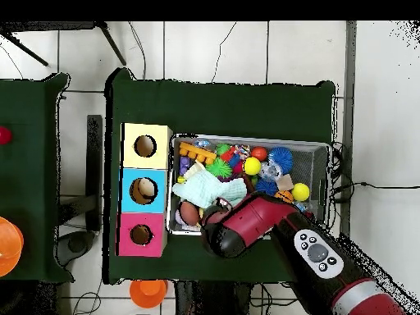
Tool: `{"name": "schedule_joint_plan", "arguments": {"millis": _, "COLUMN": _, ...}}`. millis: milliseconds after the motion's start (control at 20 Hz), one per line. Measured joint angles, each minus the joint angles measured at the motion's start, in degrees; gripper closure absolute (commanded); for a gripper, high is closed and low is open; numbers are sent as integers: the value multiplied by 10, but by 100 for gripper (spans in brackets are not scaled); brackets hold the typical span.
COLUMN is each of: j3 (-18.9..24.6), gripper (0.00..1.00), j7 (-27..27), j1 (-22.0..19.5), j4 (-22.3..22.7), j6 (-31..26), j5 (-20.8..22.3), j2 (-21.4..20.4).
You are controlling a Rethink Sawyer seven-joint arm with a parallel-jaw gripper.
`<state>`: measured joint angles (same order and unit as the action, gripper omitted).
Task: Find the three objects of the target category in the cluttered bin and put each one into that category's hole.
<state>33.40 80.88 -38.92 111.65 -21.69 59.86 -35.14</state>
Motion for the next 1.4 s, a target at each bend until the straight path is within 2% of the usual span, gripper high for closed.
{"name": "schedule_joint_plan", "arguments": {"millis": 450, "j3": -18, "gripper": 100, "j7": 0, "j1": 15, "j4": -4, "j6": 12, "j5": 0, "j2": -1}}
{"name": "schedule_joint_plan", "arguments": {"millis": 700, "j3": -14, "gripper": 100, "j7": 0, "j1": 2, "j4": 0, "j6": 12, "j5": -9, "j2": -14}}
{"name": "schedule_joint_plan", "arguments": {"millis": 1100, "j3": 22, "gripper": 100, "j7": 0, "j1": -87, "j4": 17, "j6": 7, "j5": -56, "j2": -60}}
{"name": "schedule_joint_plan", "arguments": {"millis": 1400, "j3": 50, "gripper": 100, "j7": -5, "j1": -153, "j4": 20, "j6": -27, "j5": -73, "j2": -82}}
